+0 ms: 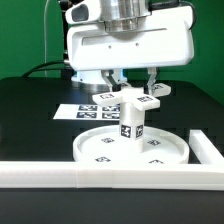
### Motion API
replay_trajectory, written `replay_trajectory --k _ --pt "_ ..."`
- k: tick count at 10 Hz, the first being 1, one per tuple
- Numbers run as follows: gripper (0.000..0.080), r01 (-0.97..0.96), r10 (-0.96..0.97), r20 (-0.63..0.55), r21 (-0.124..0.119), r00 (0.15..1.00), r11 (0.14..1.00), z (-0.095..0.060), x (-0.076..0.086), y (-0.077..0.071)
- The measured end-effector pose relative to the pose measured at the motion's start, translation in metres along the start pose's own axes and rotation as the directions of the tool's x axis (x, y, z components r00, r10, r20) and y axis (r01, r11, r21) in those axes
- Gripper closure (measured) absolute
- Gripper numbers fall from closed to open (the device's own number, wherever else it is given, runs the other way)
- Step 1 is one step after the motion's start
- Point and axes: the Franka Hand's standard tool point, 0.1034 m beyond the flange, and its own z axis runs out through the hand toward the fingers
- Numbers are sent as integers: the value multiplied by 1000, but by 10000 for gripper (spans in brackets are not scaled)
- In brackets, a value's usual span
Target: Assemble round table
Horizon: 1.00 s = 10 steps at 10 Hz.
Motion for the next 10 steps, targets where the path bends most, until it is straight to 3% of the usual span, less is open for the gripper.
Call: replay_trajectory --k 4,7,10 --pt "357 -327 327 -5 21 945 945 0 0 -1" --pt "357 -547 548 -7 42 837 836 1 -2 -2" --pt "357 -769 770 16 67 638 636 2 -4 -7"
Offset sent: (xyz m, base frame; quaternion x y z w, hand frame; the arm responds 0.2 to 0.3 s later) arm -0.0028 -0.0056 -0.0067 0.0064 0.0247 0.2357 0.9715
